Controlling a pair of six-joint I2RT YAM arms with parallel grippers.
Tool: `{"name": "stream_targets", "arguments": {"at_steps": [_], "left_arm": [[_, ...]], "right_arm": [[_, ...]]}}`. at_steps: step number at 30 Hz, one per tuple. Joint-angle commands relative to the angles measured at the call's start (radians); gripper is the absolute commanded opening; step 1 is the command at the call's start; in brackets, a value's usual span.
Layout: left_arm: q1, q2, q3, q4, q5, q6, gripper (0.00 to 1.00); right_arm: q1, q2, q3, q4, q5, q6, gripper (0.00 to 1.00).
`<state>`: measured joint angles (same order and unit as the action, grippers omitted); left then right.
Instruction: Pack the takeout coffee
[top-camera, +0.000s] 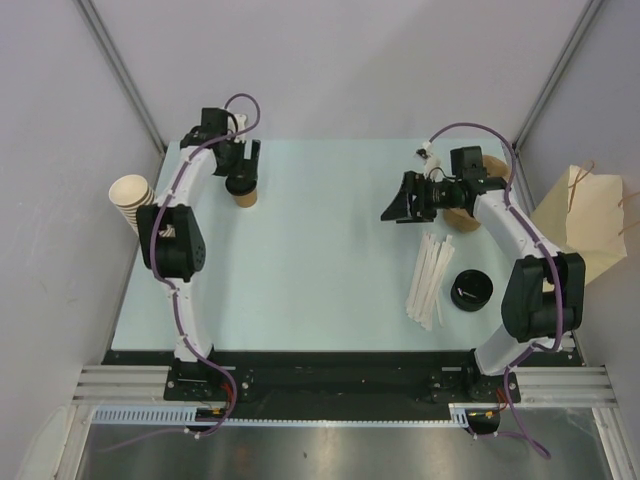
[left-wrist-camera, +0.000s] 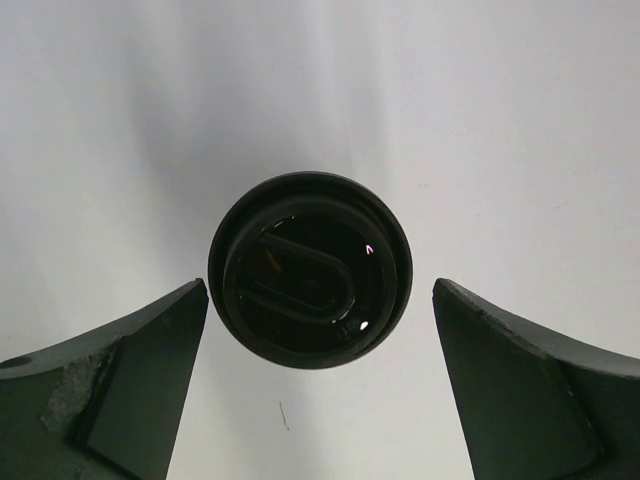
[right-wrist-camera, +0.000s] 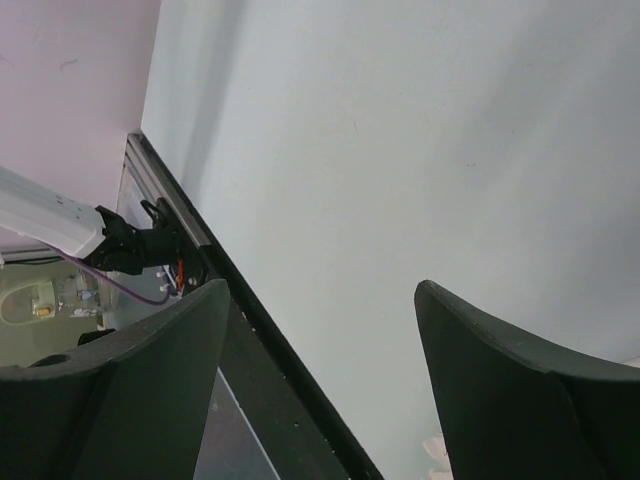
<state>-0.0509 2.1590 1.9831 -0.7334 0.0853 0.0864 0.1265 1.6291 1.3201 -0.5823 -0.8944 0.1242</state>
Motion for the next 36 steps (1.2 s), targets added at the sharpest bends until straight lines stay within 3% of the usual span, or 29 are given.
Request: {"name": "stream_targets", "arguments": {"at_steps": [1, 6, 10, 13, 18, 21, 26, 33, 36], "left_arm": [[0.006, -0.1, 0.04, -0.02, 0.021, -0.011, 0.99], [-0.001, -0.177, 0.114, -0.037, 0.097, -0.027, 1.0], [-0.05, -0.304, 0.109, -0.028, 0.157, 0.061, 0.99], [-0.098, -0.427, 0.04, -0.034, 0.18, 0.124, 0.99], [-0.188, -0.649, -0.223, -0.003, 0.243, 0.211, 1.0], [-0.237, -0.753, -0.395, 0.044, 0.248, 0.23, 1.0], [-0.276, -0.812, -0.527, 0.078, 0.245, 0.205, 1.0], [-0.28, -0.826, -0.549, 0.08, 0.3, 0.168, 0.99], [-0.285, -0.82, -0.555, 0.075, 0.32, 0.156, 1.0]], "right_arm": [[-0.011, -0.057, 0.063, -0.027, 0.009, -0.035, 0.81], [-0.045, -0.071, 0.165, -0.12, 0.052, -0.11, 0.8], [-0.114, -0.081, 0.246, -0.209, 0.071, -0.182, 0.8], [-0.192, -0.109, 0.268, -0.251, 0.081, -0.216, 0.8], [-0.26, -0.193, 0.248, -0.355, 0.165, -0.342, 0.79], [-0.261, -0.233, 0.216, -0.369, 0.335, -0.386, 0.78], [-0.254, -0.216, 0.225, -0.332, 0.491, -0.356, 0.69], [-0.196, -0.166, 0.292, -0.319, 0.696, -0.37, 0.65], [-0.229, -0.178, 0.35, -0.343, 0.759, -0.412, 0.64]]}}
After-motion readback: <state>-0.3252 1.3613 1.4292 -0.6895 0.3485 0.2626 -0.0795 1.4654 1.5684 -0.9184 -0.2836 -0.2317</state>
